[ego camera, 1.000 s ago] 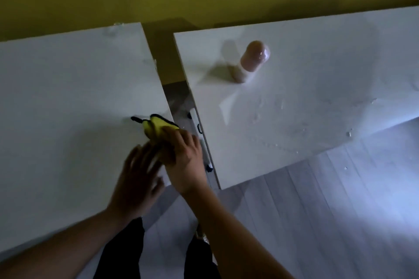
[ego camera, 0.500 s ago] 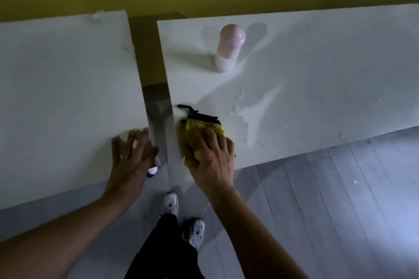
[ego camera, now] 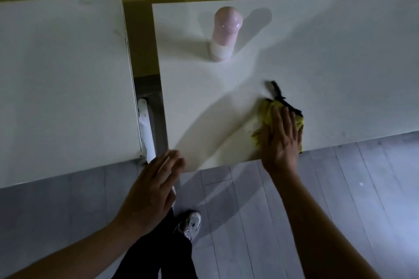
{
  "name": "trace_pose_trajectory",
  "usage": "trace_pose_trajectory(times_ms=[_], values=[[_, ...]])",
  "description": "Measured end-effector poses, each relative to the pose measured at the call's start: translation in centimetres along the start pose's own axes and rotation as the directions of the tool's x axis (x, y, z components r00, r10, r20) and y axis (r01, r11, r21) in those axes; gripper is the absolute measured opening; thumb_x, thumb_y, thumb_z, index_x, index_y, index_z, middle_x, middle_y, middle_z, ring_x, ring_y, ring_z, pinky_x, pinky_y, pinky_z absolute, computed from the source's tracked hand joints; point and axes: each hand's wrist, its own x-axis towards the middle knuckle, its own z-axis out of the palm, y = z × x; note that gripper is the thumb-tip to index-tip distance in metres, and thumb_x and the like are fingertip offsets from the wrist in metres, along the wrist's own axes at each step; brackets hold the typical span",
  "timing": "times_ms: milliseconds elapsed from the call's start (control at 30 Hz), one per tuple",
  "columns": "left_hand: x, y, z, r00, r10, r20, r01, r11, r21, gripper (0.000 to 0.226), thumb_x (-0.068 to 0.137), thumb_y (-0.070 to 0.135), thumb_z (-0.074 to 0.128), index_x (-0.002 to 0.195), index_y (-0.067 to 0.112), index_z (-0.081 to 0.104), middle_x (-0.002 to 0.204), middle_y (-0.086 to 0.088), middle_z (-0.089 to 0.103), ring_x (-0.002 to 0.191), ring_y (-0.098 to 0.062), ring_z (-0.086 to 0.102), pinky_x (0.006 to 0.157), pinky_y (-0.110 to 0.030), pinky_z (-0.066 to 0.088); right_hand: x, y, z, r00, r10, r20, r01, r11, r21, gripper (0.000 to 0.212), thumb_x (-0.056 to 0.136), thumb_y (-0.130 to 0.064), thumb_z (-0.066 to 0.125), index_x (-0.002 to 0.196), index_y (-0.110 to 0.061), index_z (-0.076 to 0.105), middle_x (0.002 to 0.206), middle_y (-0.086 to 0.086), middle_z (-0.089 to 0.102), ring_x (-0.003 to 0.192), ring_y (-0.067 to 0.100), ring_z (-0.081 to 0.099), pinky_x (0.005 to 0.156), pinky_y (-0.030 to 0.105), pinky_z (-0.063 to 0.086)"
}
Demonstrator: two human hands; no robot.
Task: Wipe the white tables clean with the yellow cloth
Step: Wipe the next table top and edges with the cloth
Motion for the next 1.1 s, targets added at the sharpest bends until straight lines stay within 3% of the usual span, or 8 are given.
trace_pose_trajectory(times_ms=[133, 300, 467, 533, 700, 900, 1000, 1100], values=[[-0.4, 0.0, 0.0, 0.996, -0.084, -0.020, 0.083, 0.996, -0.037, 0.060, 0.093, 0.020, 0.036, 0.150, 0.009, 0.053, 0.158, -0.020, 0.044, 0.143, -0.041, 0.046, 0.111, -0.052, 0.047, -0.7, -2.4, 0.6, 0.997, 0.065, 0.035, -0.065, 0.998, 0.013, 0.064, 0.099, -0.041, 0.032, 0.160, -0.025, 0.018, 0.167, 0.003, 0.012, 0.155, 0.022, 0.004, 0.124, 0.051, 0.010], [-1.3, -0.1, -0.3, 0.983, -0.161, -0.089, 0.153, 0.984, -0.090, 0.053, 0.092, 0.020, 0.038, 0.132, -0.002, 0.063, 0.146, -0.021, 0.056, 0.138, -0.037, 0.048, 0.102, -0.057, 0.054, -3.9, -12.1, 4.1, 0.863, -0.462, 0.205, 0.435, 0.885, 0.164, 0.066, 0.096, -0.040, 0.051, 0.156, -0.024, 0.031, 0.165, 0.002, 0.023, 0.155, 0.022, 0.011, 0.122, 0.057, 0.014], [-0.6, -0.1, -0.8, 0.927, -0.327, -0.186, 0.305, 0.943, -0.135, 0.037, 0.092, -0.002, 0.051, 0.128, -0.007, 0.060, 0.139, -0.027, 0.056, 0.131, -0.044, 0.052, 0.105, -0.056, 0.052, -4.3, -16.0, 6.3, 0.746, -0.618, 0.249, 0.587, 0.787, 0.192, 0.062, 0.099, -0.055, 0.037, 0.154, -0.025, 0.035, 0.164, -0.002, 0.024, 0.155, 0.017, 0.009, 0.125, 0.049, 0.007], [0.6, 0.2, -0.9, 0.957, -0.237, -0.169, 0.225, 0.970, -0.088, 0.039, 0.095, 0.006, 0.046, 0.129, -0.007, 0.061, 0.140, -0.027, 0.056, 0.130, -0.044, 0.055, 0.104, -0.055, 0.053, -3.7, -14.8, 6.2, 0.755, -0.606, 0.250, 0.584, 0.795, 0.165, 0.068, 0.096, -0.057, 0.047, 0.155, -0.028, 0.031, 0.165, -0.003, 0.022, 0.155, 0.017, 0.008, 0.125, 0.050, 0.009], [1.8, 0.4, 0.2, 0.995, -0.068, -0.071, 0.066, 0.997, -0.030, 0.049, 0.099, 0.024, 0.046, 0.142, 0.003, 0.058, 0.159, -0.017, 0.044, 0.146, -0.034, 0.045, 0.109, -0.044, 0.051, 1.4, -6.4, 2.8, 0.940, -0.332, 0.080, 0.320, 0.938, 0.136, 0.071, 0.088, -0.033, 0.061, 0.154, -0.022, 0.037, 0.162, 0.006, 0.030, 0.153, 0.024, 0.019, 0.121, 0.052, 0.021], [1.0, -1.0, 0.7, 0.998, 0.006, -0.057, -0.009, 0.999, -0.043, 0.061, 0.100, 0.010, 0.061, 0.157, 0.011, 0.042, 0.169, -0.009, 0.028, 0.156, -0.026, 0.029, 0.114, -0.045, 0.047, 6.3, -1.7, 1.0, 0.988, 0.153, 0.019, -0.153, 0.988, -0.003, 0.058, 0.105, -0.042, 0.029, 0.160, -0.028, 0.014, 0.168, 0.002, 0.009, 0.155, 0.021, 0.003, 0.125, 0.049, 0.004], [0.9, -1.1, -0.1, 1.000, 0.021, -0.016, -0.022, 0.998, -0.058, 0.059, 0.102, 0.014, 0.053, 0.159, 0.013, 0.039, 0.170, -0.008, 0.025, 0.156, -0.027, 0.028, 0.112, -0.044, 0.050, 4.3, -6.4, 2.1, 0.998, -0.044, 0.046, 0.043, 0.999, 0.025, 0.068, 0.096, -0.032, 0.050, 0.159, -0.023, 0.023, 0.166, 0.005, 0.018, 0.154, 0.026, 0.010, 0.123, 0.052, 0.013], [1.2, -1.1, -1.3, 0.997, -0.012, 0.075, 0.017, 0.997, -0.074, 0.068, 0.095, 0.014, 0.066, 0.159, 0.016, 0.041, 0.170, -0.010, 0.026, 0.151, -0.030, 0.038, 0.099, -0.044, 0.059, 1.5, -13.2, 4.3, 0.922, -0.355, 0.156, 0.339, 0.933, 0.122, 0.067, 0.090, -0.030, 0.052, 0.155, -0.025, 0.034, 0.163, 0.003, 0.029, 0.153, 0.024, 0.018, 0.122, 0.054, 0.018]])
